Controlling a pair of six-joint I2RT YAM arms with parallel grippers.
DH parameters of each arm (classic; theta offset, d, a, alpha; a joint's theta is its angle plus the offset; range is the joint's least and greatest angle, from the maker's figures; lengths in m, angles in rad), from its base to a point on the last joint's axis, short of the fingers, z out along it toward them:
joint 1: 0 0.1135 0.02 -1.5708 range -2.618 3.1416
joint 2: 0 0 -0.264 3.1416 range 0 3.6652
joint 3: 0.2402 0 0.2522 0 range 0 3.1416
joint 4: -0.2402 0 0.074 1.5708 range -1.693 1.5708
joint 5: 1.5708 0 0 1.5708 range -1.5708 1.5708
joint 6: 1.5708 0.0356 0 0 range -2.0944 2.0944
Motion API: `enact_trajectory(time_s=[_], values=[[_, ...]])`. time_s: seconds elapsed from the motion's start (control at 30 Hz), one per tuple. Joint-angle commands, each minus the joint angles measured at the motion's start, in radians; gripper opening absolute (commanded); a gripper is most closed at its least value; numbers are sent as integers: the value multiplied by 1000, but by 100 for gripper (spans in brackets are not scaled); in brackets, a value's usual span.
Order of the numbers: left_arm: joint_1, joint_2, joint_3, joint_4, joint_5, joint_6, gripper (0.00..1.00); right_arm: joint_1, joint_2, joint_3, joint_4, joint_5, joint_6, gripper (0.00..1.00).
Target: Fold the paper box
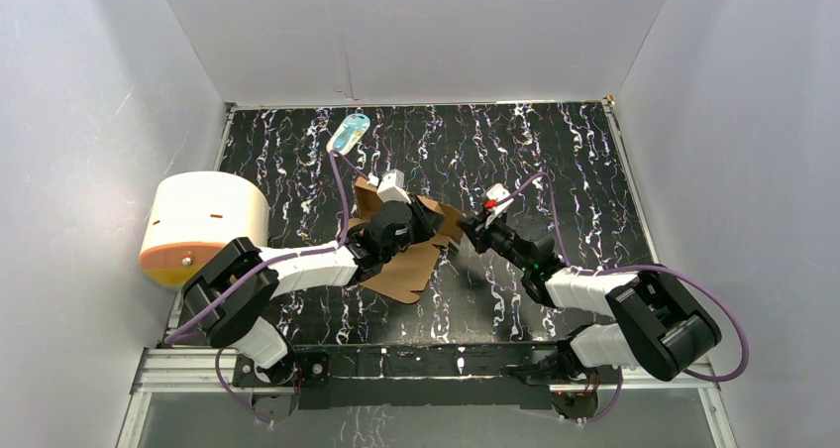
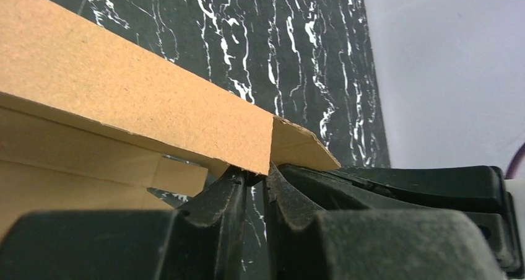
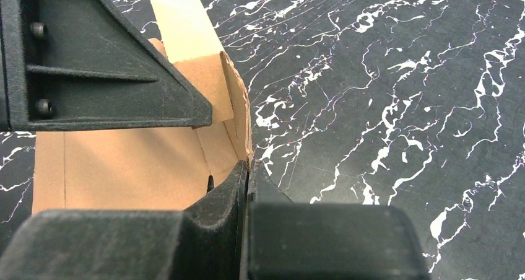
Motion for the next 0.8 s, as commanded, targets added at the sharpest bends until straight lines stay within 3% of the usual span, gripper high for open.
enact_trajectory(time_s=[0.0,0.37,0.77], values=[[0,-12,30,-59,-132,180,16,0,-23,19,53,-17,-17,3],[-12,23,-15,5,-288,328,23,0,-11,23,55,-75,-17,3],[-19,39,-58,49,-392,297,25,0,7,37,47,-134,-17,3]])
